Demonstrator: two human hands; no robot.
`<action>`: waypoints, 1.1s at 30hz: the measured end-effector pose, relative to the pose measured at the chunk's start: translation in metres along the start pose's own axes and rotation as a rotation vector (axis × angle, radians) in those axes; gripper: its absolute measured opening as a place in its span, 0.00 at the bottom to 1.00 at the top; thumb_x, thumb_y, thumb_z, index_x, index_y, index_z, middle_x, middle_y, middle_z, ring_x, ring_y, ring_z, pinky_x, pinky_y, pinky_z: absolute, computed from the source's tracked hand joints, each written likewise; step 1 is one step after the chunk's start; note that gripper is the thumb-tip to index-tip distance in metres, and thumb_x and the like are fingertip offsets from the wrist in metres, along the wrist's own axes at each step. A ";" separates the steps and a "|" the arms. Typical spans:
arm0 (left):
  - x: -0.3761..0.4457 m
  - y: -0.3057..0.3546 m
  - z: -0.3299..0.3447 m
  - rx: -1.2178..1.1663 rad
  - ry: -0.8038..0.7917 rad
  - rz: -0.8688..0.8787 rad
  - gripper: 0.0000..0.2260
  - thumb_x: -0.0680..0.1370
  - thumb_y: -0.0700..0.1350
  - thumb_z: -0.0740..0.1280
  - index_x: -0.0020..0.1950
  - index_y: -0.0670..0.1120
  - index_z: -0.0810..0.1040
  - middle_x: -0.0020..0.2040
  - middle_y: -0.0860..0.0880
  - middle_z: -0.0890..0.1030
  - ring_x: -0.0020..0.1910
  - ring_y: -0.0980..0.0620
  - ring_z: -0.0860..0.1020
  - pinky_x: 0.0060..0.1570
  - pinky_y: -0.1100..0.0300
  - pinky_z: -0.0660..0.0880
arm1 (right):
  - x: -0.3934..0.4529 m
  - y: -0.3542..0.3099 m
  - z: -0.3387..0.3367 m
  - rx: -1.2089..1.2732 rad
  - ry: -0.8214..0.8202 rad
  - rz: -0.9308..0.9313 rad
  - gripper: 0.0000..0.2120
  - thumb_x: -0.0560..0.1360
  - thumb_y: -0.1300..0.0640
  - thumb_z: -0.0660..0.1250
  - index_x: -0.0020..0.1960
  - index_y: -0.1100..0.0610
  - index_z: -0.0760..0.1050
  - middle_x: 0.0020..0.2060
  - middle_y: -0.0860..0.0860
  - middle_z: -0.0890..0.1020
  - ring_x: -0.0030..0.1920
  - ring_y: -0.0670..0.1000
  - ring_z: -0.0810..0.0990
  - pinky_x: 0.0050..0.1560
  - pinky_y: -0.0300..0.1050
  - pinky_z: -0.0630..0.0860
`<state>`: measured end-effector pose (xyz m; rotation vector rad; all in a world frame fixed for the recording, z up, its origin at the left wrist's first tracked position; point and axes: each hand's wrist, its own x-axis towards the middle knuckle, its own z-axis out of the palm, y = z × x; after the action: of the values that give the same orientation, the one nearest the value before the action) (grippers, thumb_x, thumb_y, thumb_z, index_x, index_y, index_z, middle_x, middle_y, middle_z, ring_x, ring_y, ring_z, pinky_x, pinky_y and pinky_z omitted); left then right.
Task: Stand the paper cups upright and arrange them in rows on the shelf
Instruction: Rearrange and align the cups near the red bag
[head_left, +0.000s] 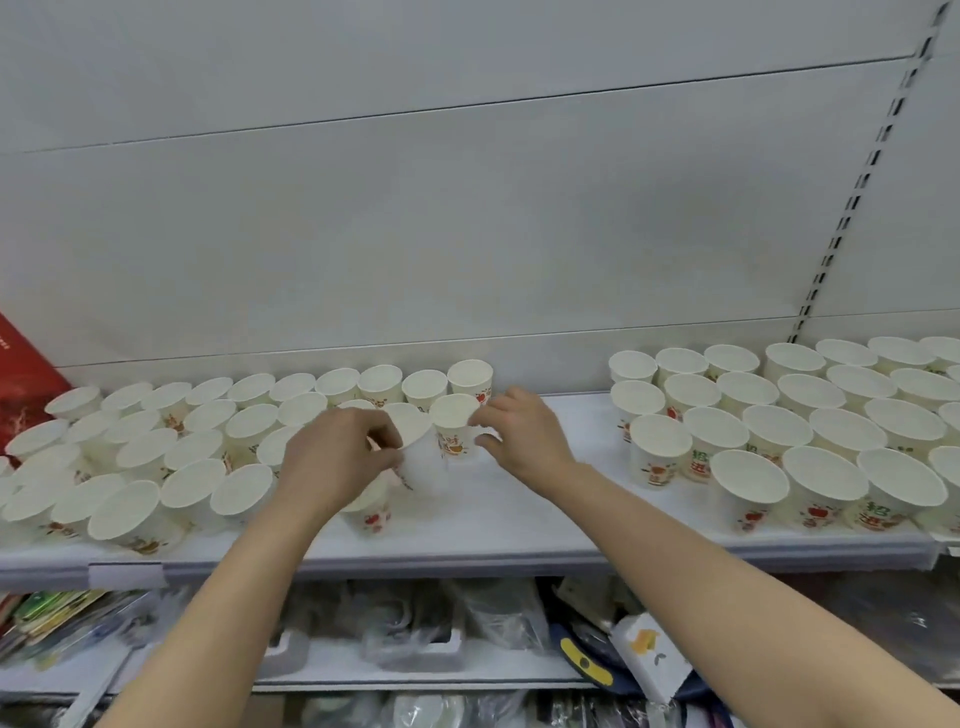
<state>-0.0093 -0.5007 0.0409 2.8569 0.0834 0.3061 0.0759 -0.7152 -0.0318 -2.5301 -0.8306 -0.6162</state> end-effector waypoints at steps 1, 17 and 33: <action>0.004 -0.005 -0.010 -0.061 0.014 -0.007 0.04 0.71 0.50 0.73 0.37 0.56 0.81 0.35 0.62 0.80 0.39 0.62 0.76 0.37 0.60 0.74 | 0.011 -0.005 0.010 -0.004 -0.020 0.006 0.10 0.64 0.58 0.76 0.45 0.55 0.81 0.39 0.50 0.81 0.43 0.57 0.76 0.42 0.48 0.73; 0.072 0.013 0.025 -0.439 -0.161 0.228 0.07 0.71 0.43 0.75 0.38 0.55 0.82 0.36 0.61 0.82 0.37 0.59 0.77 0.40 0.61 0.74 | 0.002 0.073 -0.029 -0.121 0.078 0.217 0.04 0.66 0.63 0.72 0.35 0.56 0.78 0.32 0.50 0.78 0.37 0.55 0.75 0.32 0.45 0.70; 0.083 0.106 0.100 -0.179 -0.120 0.231 0.04 0.74 0.47 0.69 0.45 0.56 0.82 0.42 0.60 0.81 0.43 0.58 0.77 0.36 0.61 0.69 | 0.036 0.149 -0.036 -0.192 -0.096 0.205 0.05 0.71 0.59 0.67 0.45 0.56 0.81 0.41 0.51 0.81 0.47 0.54 0.75 0.44 0.47 0.69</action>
<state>0.0962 -0.6210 -0.0079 2.7002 -0.2838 0.1761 0.1859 -0.8269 -0.0191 -2.7921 -0.5560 -0.5339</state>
